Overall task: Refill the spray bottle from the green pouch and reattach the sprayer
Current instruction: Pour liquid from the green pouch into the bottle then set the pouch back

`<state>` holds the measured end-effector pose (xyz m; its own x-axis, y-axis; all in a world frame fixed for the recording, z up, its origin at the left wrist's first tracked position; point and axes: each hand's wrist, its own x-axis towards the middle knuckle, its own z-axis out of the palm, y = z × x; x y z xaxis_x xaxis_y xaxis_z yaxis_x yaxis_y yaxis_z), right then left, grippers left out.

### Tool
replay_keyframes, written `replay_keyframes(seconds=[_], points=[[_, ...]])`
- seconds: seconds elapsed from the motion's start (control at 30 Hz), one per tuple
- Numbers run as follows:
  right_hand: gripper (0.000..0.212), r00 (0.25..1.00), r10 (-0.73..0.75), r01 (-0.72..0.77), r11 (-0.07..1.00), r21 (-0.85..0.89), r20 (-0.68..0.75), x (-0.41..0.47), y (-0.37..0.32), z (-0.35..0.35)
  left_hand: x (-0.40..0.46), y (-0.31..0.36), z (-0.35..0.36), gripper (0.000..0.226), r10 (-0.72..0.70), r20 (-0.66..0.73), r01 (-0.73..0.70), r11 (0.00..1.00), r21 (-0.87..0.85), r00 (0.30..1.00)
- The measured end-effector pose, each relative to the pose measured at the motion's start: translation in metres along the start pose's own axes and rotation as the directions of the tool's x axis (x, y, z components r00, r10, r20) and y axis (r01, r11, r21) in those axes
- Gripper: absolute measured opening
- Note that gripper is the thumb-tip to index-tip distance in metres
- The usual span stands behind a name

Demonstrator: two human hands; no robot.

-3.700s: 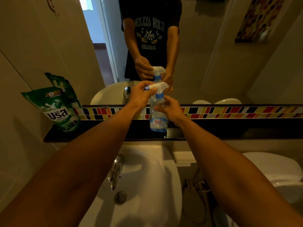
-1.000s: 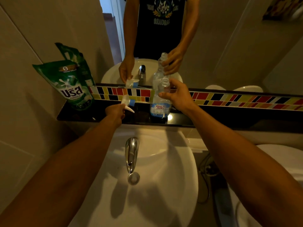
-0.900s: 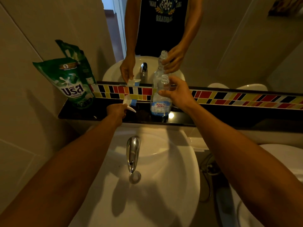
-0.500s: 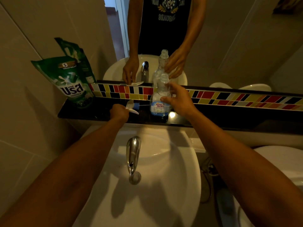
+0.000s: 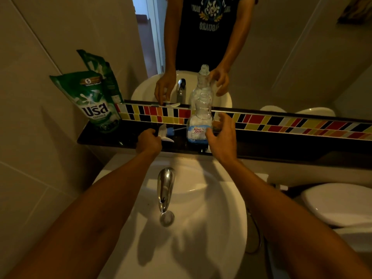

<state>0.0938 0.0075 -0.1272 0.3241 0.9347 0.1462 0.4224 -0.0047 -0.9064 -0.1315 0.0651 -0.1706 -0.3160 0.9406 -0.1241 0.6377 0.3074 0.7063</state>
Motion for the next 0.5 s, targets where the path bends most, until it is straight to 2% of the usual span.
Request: replay_keyframes(seconds=[0.03,0.1,0.33,0.5], points=[[0.05,0.998,-0.033,0.032,0.999,-0.025,-0.048,-0.009,0.002,0.001,-0.002,0.0,-0.004,0.039,0.006,-0.008,-0.006,1.0,-0.003,1.0],[0.038,0.995,-0.092,0.089,0.994,-0.062,-0.045,-0.027,0.004,0.005,-0.008,0.0,-0.016,0.041,0.02,-0.022,-0.02,1.0,-0.004,1.0],[0.024,0.974,-0.167,0.178,0.982,-0.06,0.152,-0.04,-0.025,0.036,-0.03,-0.001,-0.079,0.042,0.04,-0.127,-0.034,0.998,0.047,0.991],[0.038,0.939,-0.174,0.198,0.979,-0.053,0.296,-0.035,-0.057,0.07,-0.038,-0.018,-0.136,0.041,0.041,-0.156,-0.037,0.999,0.026,0.987]])
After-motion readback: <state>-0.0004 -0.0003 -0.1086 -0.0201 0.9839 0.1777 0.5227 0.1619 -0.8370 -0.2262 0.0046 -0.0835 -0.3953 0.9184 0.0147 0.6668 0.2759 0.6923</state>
